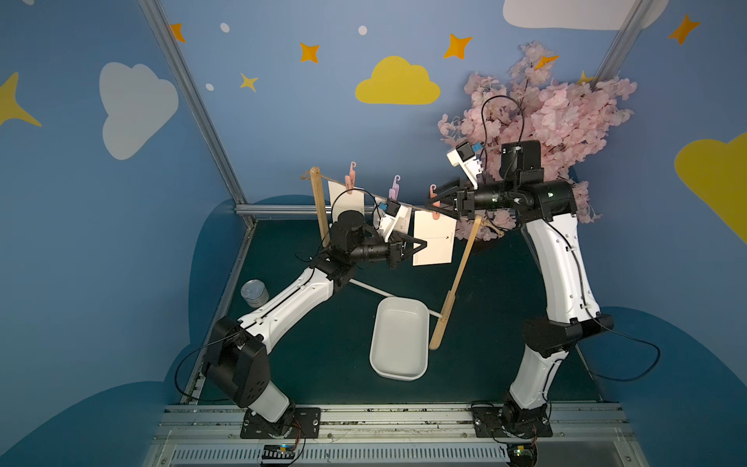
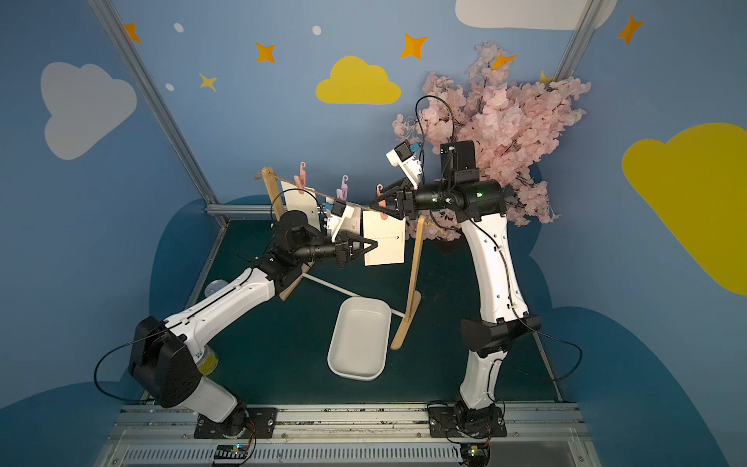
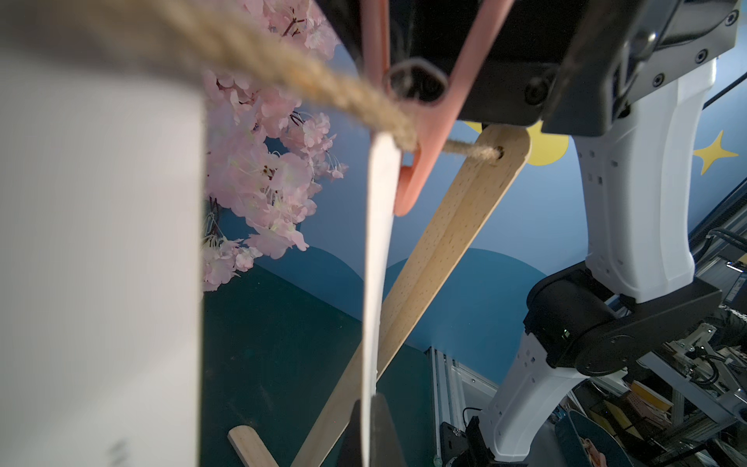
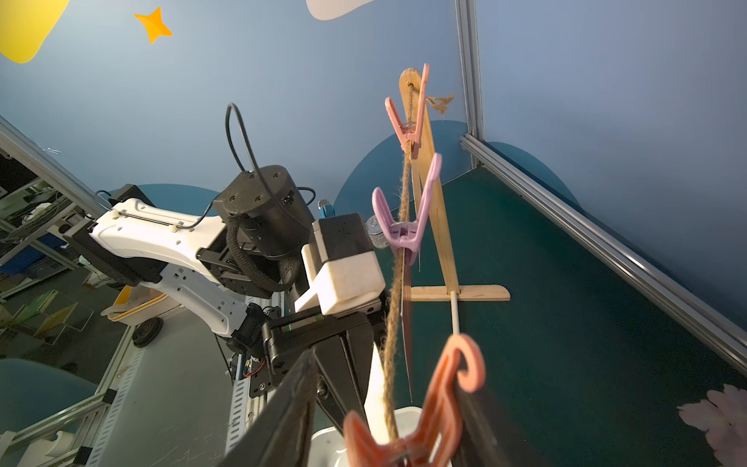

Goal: Remove the postcards from the strings
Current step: Remove the clamp from the clothesline.

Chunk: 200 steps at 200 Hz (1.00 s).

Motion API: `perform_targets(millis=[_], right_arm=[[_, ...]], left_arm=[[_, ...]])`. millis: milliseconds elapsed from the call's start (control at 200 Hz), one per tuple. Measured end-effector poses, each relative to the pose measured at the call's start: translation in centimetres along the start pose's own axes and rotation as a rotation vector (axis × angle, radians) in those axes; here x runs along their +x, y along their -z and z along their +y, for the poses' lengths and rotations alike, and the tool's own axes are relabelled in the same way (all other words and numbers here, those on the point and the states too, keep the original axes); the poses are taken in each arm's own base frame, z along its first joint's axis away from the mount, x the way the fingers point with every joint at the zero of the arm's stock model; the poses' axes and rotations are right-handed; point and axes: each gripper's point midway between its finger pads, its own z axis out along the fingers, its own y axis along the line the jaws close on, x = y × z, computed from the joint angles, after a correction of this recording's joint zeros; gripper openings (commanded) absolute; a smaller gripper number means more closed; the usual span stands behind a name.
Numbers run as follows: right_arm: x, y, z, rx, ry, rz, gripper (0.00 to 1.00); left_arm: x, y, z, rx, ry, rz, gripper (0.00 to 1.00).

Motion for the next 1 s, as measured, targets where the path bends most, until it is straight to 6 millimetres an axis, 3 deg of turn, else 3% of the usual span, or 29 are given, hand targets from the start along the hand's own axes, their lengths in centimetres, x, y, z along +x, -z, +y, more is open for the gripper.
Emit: perform_targets(millis=[1001], right_arm=[[-0.02, -0.31, -0.10, 0.000, -0.006, 0.000, 0.35]], left_arm=[[-0.27, 0.02, -0.25, 0.007, -0.003, 0.000, 0.03]])
